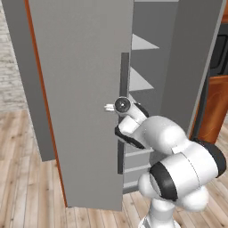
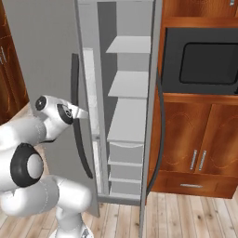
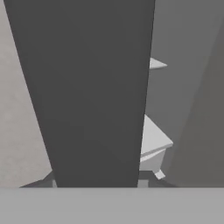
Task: Place one of the steaks on the plate and the other in the bowl. Then place the bowl in the fridge.
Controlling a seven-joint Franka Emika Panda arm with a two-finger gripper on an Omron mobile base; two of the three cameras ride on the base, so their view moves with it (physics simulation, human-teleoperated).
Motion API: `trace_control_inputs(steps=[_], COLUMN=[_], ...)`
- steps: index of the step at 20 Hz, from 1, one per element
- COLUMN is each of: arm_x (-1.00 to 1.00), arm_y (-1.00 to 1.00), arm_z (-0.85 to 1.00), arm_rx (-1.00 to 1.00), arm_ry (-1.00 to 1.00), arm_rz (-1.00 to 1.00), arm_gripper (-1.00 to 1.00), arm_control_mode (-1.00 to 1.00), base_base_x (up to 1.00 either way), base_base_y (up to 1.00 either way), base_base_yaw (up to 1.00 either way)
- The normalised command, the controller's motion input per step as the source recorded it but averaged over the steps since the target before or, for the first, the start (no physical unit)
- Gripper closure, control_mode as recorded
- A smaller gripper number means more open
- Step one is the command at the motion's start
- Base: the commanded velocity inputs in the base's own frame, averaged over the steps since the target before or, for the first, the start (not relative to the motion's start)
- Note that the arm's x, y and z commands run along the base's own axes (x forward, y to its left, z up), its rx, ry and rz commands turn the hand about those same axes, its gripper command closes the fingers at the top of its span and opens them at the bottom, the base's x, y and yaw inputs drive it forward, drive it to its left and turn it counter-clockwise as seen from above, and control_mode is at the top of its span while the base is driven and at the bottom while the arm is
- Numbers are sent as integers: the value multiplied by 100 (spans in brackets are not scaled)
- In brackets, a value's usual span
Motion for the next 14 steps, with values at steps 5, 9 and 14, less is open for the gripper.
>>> trace_control_inputs(steps=[5,9,14], arm_x=[-53,-29,-8], arm_y=[40,27,37], arm_z=[41,15,0], arm_rx=[0,13,15], arm_ry=[14,9,12], arm_rz=[-27,-21,-10], arm_gripper=[100,100,100], arm_control_mode=[-100,-100,-100], base_base_x=[0,0,0], base_base_y=[0,0,0], base_base_yaw=[0,0,0])
